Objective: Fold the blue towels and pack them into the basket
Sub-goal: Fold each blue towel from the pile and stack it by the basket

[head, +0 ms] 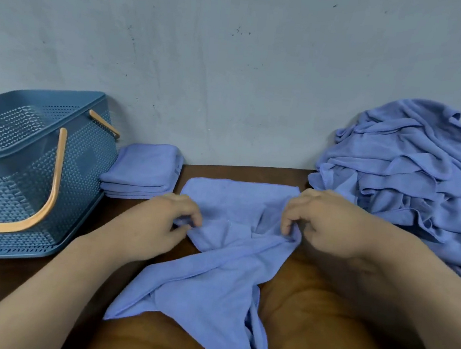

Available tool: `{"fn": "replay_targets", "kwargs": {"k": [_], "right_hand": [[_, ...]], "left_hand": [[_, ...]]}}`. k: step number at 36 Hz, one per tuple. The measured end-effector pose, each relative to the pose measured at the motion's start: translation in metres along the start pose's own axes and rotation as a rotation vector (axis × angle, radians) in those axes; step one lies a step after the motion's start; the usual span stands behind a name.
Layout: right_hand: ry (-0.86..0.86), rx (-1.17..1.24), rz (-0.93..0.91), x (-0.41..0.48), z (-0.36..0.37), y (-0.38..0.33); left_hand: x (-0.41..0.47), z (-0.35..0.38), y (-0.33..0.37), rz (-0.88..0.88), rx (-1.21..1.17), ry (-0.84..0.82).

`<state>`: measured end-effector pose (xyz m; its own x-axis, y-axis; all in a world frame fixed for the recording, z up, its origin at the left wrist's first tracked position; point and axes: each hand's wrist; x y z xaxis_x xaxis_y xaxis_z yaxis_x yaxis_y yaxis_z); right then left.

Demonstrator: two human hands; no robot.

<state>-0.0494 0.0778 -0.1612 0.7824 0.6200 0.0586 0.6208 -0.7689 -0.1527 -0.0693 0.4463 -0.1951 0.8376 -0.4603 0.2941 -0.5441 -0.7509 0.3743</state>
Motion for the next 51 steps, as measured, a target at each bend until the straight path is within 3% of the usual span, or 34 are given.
{"fn": "replay_targets", "kwargs": {"k": [4, 7, 12, 18, 24, 27, 33, 36, 41, 44, 48, 51], "right_hand": [[0.010, 0.259, -0.090, 0.003, 0.002, -0.038], [-0.021, 0.262, -0.180, 0.006, 0.017, -0.065], [0.039, 0.202, -0.211, 0.012, 0.033, -0.070], [-0.174, 0.474, -0.086, -0.004, -0.006, -0.042], [-0.382, 0.329, 0.057, -0.017, -0.026, -0.005], [-0.332, 0.277, 0.072, -0.017, -0.028, -0.015], [-0.087, 0.358, 0.084, -0.001, -0.005, -0.056], [-0.066, 0.553, 0.021, -0.001, 0.005, -0.073], [-0.160, 0.726, -0.083, -0.005, -0.009, -0.070], [-0.323, 0.740, -0.125, -0.013, -0.027, -0.057], [-0.642, 0.695, -0.135, -0.025, -0.041, -0.043], [-0.619, 0.692, -0.074, -0.023, -0.039, -0.042]], "left_hand": [[-0.001, 0.000, 0.022, 0.099, -0.191, -0.223], [-0.002, 0.005, 0.020, 0.078, -0.281, -0.310], [-0.001, 0.014, 0.014, 0.079, -0.272, -0.260], [-0.001, 0.006, 0.007, 0.068, -0.134, -0.237], [-0.004, -0.006, -0.008, -0.001, 0.043, -0.154], [-0.003, -0.005, 0.002, 0.031, 0.018, -0.131], [-0.006, -0.009, 0.045, 0.021, -0.364, -0.222], [-0.006, -0.013, 0.061, -0.049, -0.499, -0.251], [-0.005, -0.016, 0.070, -0.054, -0.632, -0.259], [-0.006, -0.017, 0.057, -0.103, -0.596, -0.232], [-0.009, -0.014, 0.054, -0.133, -0.456, -0.401], [-0.009, -0.012, 0.058, -0.080, -0.339, -0.497]]}}
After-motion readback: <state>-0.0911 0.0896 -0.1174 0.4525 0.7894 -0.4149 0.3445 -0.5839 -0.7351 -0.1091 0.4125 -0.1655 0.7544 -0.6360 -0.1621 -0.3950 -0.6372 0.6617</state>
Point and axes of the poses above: each hand's wrist, its own x-axis towards the middle knuckle, its own z-axis out of the palm, y = z × x, and after that the axes turned 3 degrees about y, right-handed
